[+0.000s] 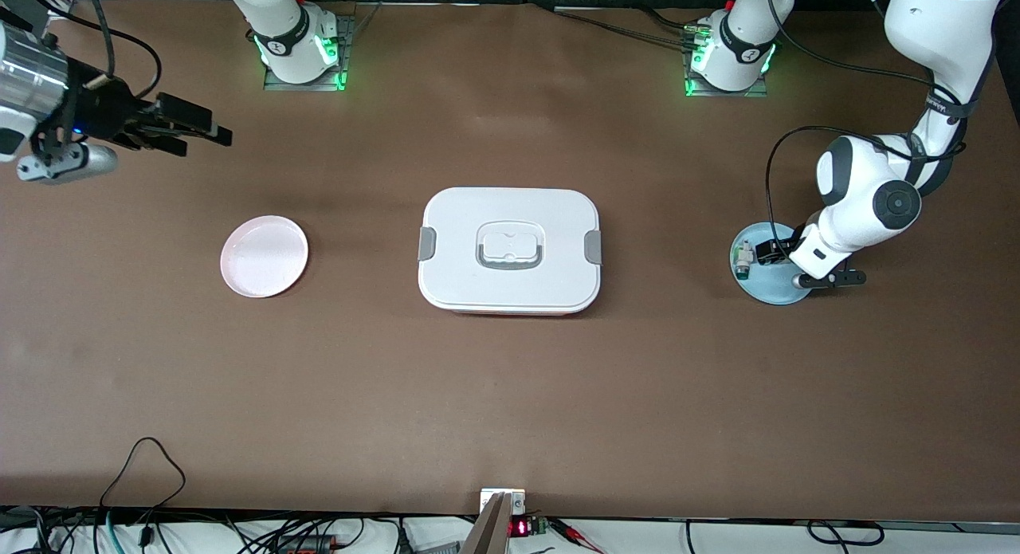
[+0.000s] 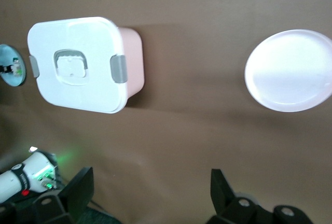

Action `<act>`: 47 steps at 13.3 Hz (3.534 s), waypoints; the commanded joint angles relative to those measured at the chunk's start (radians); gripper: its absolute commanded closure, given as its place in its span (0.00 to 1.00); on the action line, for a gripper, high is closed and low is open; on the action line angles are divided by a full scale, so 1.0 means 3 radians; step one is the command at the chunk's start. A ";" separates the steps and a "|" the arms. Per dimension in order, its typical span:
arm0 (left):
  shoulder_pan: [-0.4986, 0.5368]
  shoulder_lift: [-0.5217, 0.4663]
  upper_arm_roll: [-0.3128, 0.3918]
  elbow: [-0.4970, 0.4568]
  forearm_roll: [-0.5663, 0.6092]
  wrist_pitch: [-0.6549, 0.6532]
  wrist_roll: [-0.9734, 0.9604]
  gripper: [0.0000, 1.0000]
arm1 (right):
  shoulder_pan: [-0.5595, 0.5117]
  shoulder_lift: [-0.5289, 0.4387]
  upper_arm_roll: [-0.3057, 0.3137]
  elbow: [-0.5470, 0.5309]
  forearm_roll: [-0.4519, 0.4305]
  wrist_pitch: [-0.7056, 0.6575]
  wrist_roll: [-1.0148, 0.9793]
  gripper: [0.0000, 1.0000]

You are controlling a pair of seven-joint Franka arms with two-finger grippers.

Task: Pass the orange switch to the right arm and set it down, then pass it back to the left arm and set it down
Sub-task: 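Lower the left gripper and grasp the orange-black switch on the plate, then lift the switch with the left gripper while the right gripper reaches over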

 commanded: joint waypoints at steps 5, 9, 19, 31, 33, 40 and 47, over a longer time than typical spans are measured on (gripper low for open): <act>0.0038 0.0006 -0.0038 -0.0009 -0.0011 0.0034 0.0045 0.45 | 0.0245 0.0297 -0.0011 0.0037 0.0688 0.0273 -0.0016 0.00; 0.0038 -0.0024 -0.0063 0.0006 -0.0011 -0.0002 0.0055 0.59 | 0.0287 0.0277 -0.0001 -0.0024 0.1168 0.0381 -0.0031 0.00; 0.0033 -0.0561 -0.0523 0.0670 -0.0460 -0.1840 0.0004 0.70 | 0.0287 0.0415 0.0009 -0.0157 0.2134 0.0412 -0.0480 0.00; 0.0002 -0.1104 -0.1115 0.2040 -0.1866 -0.4194 -0.1441 0.89 | 0.0369 0.0594 0.0030 -0.0387 0.2911 0.0601 -0.1110 0.00; 0.0002 -0.1104 -0.1376 0.2194 -0.2411 -0.4190 -0.2013 0.89 | 0.0374 0.0604 0.0035 -0.0408 0.2959 0.0601 -0.1176 0.00; -0.0125 -0.0573 -0.2221 0.2410 -0.3333 -0.2887 -0.3839 0.97 | 0.0374 0.0604 0.0081 -0.0484 0.3178 0.0647 -0.1176 0.00; -0.0432 0.0062 -0.2206 0.2537 -0.4305 -0.1846 -0.4449 0.97 | 0.0374 0.0604 0.0127 -0.0510 0.3291 0.0703 -0.1176 0.00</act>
